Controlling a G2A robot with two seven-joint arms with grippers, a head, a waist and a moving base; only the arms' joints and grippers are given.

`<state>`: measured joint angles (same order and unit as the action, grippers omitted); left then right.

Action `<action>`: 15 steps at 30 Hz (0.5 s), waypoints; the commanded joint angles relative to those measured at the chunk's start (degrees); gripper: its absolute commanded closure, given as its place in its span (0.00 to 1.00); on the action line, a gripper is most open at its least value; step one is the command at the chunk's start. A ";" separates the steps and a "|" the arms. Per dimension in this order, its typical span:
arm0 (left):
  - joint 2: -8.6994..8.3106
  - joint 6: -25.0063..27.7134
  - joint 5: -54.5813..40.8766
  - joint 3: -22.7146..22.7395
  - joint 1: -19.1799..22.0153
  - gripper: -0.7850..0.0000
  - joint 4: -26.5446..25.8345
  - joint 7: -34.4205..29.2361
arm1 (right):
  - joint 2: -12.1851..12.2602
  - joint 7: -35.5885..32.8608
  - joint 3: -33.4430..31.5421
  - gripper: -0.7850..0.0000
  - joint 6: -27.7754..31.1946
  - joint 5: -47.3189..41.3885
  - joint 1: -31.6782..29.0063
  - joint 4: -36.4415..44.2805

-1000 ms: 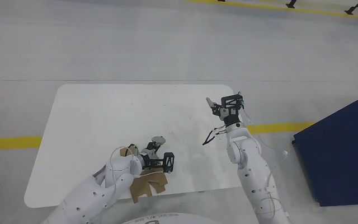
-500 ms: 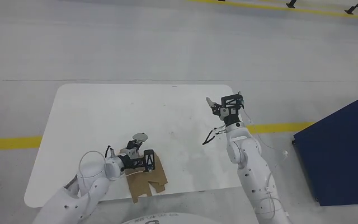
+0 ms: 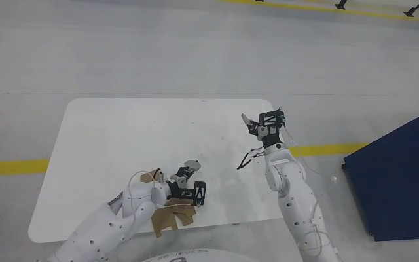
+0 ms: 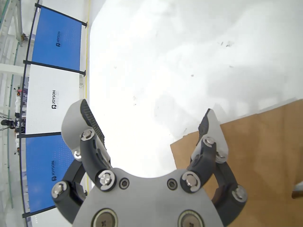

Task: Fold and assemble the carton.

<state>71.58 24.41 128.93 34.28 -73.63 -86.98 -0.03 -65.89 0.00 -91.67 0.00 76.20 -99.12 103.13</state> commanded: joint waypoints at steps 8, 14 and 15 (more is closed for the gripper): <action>0.02 0.32 -0.10 1.36 0.76 0.00 5.10 -2.09 | 0.00 0.00 0.00 0.00 0.00 0.00 0.00 0.00; -2.78 1.10 1.25 7.03 -4.00 0.00 0.10 -1.07 | 0.00 0.00 0.00 0.00 0.00 0.00 0.00 0.00; -3.31 1.09 1.79 8.07 -5.02 0.00 -0.98 -0.90 | 0.00 0.00 0.00 0.00 0.00 0.00 0.00 0.00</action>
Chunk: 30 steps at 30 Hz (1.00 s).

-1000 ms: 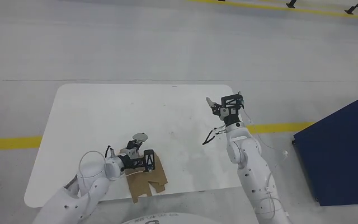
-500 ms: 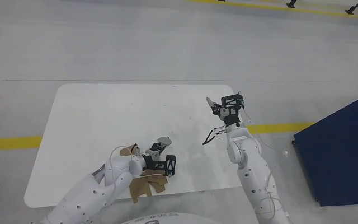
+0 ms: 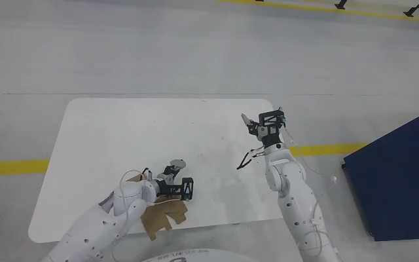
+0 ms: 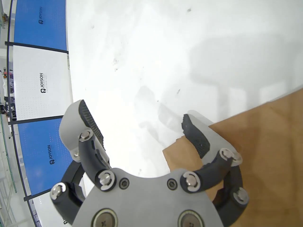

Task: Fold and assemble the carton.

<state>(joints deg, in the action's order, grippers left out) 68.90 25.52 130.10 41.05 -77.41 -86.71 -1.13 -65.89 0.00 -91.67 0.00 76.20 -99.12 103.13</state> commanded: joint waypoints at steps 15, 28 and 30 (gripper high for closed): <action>-6.25 -0.66 3.00 16.79 -14.74 0.00 -13.72 3.76 | 0.00 0.00 0.00 0.00 0.00 0.00 0.00 0.00; -11.02 -0.55 -5.33 37.13 -30.72 0.00 -19.35 35.36 | 0.00 0.00 0.00 0.00 0.00 0.00 0.00 0.00; -11.68 -0.63 -7.21 40.99 -33.17 0.00 -18.54 40.20 | 0.00 0.00 0.00 0.00 0.00 0.00 0.00 0.00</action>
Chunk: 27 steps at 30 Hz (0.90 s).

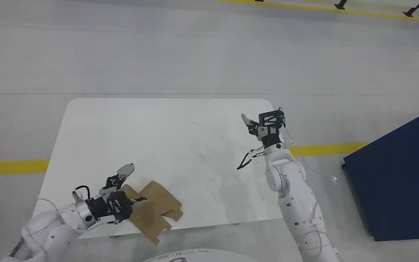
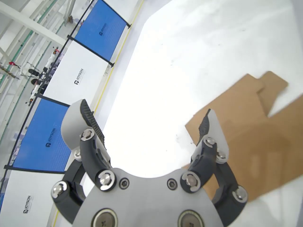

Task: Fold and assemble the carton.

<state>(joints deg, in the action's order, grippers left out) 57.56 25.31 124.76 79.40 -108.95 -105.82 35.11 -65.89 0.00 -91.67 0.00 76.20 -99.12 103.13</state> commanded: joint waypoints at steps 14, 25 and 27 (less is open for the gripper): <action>-1.14 -0.88 1.52 3.41 -2.21 0.00 3.31 8.55 | 0.00 0.00 0.00 0.00 0.00 0.00 0.00 0.00; -2.94 -15.97 11.25 13.37 -15.43 0.00 5.10 10.93 | 0.00 0.00 0.00 0.00 0.00 0.00 0.00 0.00; -2.79 -18.36 11.90 12.89 -16.84 0.00 3.71 8.73 | 0.00 0.00 0.00 0.00 0.00 0.00 0.00 0.00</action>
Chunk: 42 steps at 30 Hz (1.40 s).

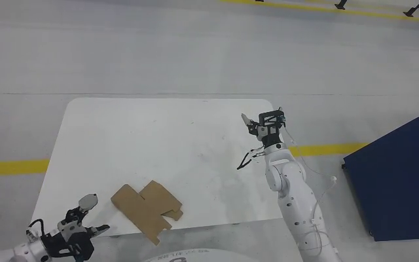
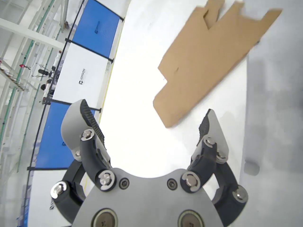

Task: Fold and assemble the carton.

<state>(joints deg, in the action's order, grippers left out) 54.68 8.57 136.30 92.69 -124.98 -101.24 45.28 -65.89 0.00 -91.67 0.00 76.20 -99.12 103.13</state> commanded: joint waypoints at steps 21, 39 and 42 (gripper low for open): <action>0.68 2.24 16.71 -11.31 3.95 0.00 -5.32 -22.34 | 0.00 0.00 0.00 0.00 0.00 0.00 0.00 0.00; 1.47 6.39 23.99 -20.32 11.17 0.00 -4.67 -30.34 | 0.00 0.00 0.00 0.00 0.00 0.00 0.00 0.00; 1.59 7.12 25.35 -21.84 12.13 0.00 -4.95 -31.27 | 0.00 0.00 0.00 0.00 0.00 0.00 0.00 0.00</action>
<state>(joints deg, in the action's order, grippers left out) 56.24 15.53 161.32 71.29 -113.14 -106.14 14.18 -65.89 0.00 -91.67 0.00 76.20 -99.12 103.13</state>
